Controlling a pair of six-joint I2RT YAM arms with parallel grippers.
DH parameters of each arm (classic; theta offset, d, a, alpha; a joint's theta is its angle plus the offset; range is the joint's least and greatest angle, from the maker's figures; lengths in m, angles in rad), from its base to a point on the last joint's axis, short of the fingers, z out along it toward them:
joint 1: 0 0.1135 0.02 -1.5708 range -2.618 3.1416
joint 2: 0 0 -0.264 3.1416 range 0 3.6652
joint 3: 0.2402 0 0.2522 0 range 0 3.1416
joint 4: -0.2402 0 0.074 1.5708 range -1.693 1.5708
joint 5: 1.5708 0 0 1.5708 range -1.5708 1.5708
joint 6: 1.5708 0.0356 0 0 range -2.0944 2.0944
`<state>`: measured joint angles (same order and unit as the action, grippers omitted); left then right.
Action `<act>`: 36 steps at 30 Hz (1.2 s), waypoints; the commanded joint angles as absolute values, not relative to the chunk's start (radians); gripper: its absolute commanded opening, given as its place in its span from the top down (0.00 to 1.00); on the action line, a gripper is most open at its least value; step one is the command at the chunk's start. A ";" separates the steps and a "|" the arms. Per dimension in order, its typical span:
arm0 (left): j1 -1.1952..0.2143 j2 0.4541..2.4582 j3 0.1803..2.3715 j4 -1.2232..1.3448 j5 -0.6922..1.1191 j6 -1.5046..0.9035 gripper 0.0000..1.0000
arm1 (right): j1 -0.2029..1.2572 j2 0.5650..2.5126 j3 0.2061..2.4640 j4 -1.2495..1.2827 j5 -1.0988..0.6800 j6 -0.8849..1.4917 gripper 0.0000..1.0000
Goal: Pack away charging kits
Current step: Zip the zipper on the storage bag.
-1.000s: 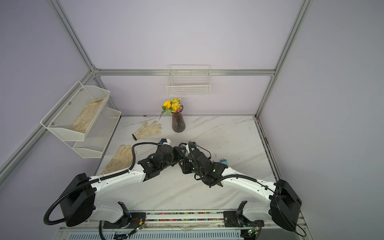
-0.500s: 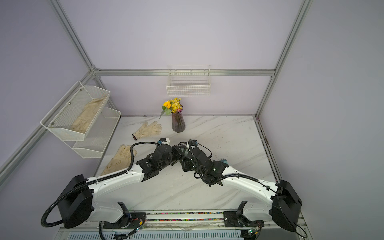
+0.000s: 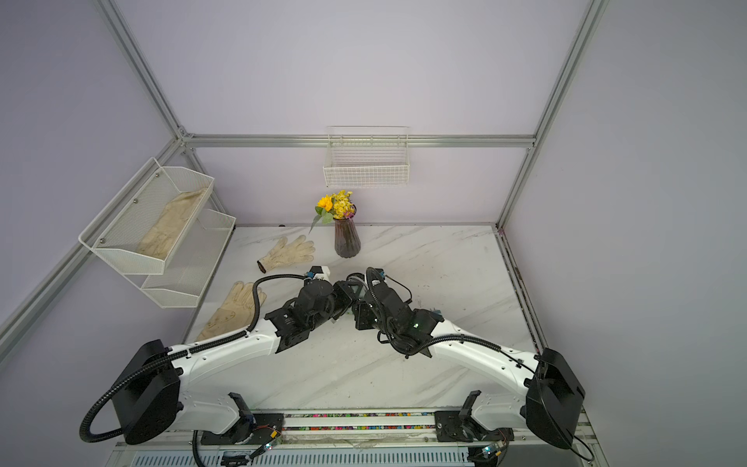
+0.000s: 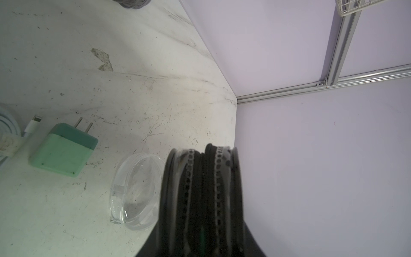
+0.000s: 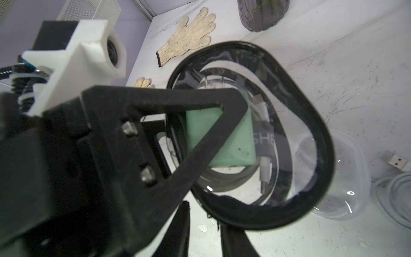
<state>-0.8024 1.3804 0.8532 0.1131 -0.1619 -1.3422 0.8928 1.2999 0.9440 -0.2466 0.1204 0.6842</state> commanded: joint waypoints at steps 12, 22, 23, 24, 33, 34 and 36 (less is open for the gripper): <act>-0.800 1.296 0.887 0.166 -0.148 -1.281 0.71 | 0.879 1.241 0.911 -0.272 0.121 0.667 1.00; -0.774 1.264 0.871 0.132 -0.143 -1.270 0.74 | 0.854 1.205 0.891 -0.330 0.089 0.648 1.00; -0.772 1.263 0.869 0.132 -0.141 -1.268 0.74 | 0.850 1.203 0.892 -0.339 0.088 0.645 1.00; -0.769 1.262 0.869 0.130 -0.136 -1.266 0.74 | 0.847 1.201 0.894 -0.348 0.085 0.639 1.00; -0.738 1.258 0.869 0.109 -0.081 -1.240 0.80 | 0.840 1.193 0.902 -0.419 0.096 0.596 1.00; -0.732 1.257 0.869 0.105 -0.069 -1.235 0.81 | 0.837 1.192 0.905 -0.428 0.099 0.589 1.00; -0.714 1.252 0.867 0.092 -0.026 -1.219 0.83 | 0.828 1.191 0.913 -0.448 0.102 0.562 1.00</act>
<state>-0.7490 1.3067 0.8528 0.0662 -0.0601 -1.2633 0.8459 1.2095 0.9104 -0.3424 0.0631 0.6014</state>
